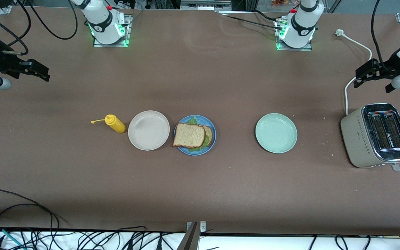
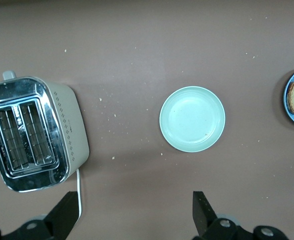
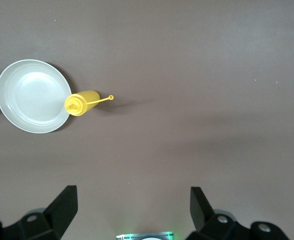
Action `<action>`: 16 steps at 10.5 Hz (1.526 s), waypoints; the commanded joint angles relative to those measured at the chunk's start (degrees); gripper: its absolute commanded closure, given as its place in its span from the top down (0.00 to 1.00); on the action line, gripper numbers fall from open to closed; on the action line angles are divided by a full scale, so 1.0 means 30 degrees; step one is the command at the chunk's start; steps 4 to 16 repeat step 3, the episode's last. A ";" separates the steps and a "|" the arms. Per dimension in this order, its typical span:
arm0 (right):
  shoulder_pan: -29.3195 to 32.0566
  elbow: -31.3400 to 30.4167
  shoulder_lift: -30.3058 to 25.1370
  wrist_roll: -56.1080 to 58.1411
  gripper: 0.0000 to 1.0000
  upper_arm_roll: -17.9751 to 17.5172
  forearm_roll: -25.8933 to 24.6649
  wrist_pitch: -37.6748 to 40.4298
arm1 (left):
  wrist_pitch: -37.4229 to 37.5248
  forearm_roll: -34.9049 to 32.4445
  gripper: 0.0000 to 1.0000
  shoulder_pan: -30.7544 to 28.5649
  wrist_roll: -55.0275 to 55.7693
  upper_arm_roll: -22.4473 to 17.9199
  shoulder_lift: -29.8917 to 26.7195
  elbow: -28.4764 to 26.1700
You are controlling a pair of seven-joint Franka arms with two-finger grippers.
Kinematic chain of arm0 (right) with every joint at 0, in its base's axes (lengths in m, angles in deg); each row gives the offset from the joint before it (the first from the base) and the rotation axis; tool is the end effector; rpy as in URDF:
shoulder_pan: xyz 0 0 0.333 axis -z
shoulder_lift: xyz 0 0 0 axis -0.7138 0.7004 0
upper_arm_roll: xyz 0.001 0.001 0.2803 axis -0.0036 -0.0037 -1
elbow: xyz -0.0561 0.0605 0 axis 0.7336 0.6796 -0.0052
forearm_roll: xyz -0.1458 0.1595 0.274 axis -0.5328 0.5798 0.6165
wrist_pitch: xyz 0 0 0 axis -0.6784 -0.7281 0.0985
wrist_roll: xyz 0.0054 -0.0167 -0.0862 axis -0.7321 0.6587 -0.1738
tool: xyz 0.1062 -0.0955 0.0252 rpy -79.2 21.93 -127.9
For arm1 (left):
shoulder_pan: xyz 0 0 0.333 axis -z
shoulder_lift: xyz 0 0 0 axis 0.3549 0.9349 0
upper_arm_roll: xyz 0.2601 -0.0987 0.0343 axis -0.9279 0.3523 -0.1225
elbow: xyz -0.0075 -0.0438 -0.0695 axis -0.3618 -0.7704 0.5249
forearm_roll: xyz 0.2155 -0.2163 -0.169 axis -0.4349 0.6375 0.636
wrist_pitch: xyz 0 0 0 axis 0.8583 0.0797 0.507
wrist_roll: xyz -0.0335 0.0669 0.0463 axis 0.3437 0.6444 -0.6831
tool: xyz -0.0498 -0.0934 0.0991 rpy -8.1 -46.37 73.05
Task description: Make sandwich in blue plate with both arms
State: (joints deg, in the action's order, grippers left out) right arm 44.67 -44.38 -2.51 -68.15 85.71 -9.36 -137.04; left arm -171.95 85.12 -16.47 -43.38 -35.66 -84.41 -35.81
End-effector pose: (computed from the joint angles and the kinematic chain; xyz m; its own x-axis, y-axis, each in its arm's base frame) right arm 0.4894 0.0144 0.5220 0.9939 -0.0665 -0.0885 -0.0618 -0.9966 0.0552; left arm 0.5063 -0.0077 0.5483 0.9910 -0.1324 0.0189 -0.1328 -0.9909 0.0203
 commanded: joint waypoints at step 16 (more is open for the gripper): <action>-0.0002 0.0256 -0.0052 0.0125 1.00 -0.0035 -0.0115 0.0329 | 0.0902 -0.1217 1.00 -0.0092 0.0332 0.0073 -0.0605 -0.0011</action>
